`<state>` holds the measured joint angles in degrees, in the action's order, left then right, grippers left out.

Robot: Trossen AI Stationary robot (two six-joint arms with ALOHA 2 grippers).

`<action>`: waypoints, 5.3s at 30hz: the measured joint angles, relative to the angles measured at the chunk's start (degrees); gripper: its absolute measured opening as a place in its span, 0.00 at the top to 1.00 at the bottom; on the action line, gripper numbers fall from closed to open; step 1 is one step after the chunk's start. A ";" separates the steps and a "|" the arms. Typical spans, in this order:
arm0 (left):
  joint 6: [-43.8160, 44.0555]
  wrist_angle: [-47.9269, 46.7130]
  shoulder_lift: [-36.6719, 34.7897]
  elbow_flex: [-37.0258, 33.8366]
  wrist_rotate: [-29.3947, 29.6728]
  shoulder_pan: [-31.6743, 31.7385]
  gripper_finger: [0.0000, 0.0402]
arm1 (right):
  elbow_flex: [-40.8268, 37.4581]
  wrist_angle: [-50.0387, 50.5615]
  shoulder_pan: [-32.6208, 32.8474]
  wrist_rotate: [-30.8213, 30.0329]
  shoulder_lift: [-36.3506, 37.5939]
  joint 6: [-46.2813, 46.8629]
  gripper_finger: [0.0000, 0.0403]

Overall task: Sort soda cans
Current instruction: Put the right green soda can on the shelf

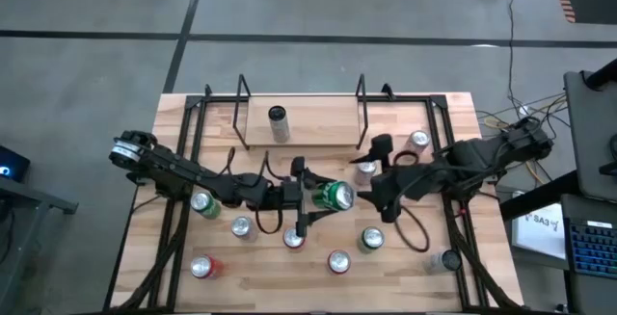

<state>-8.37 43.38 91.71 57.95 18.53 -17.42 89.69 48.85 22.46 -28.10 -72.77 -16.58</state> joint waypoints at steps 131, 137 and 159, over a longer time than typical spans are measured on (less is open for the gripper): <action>-15.17 39.46 -2.25 -17.48 16.76 -2.94 0.10 | -14.79 -70.06 -6.62 -6.74 -11.65 -2.41 0.28; -15.58 33.79 -5.21 -17.48 18.22 -2.40 0.10 | -11.14 -63.93 -7.48 -9.84 -10.25 -5.53 0.28; -22.40 2.22 -25.51 -17.57 23.11 0.06 0.14 | -14.14 -49.45 -23.69 3.25 -5.69 8.22 0.28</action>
<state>-30.76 45.60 66.20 40.38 41.64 -17.36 75.55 -0.60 -1.23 -24.84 -78.46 -8.37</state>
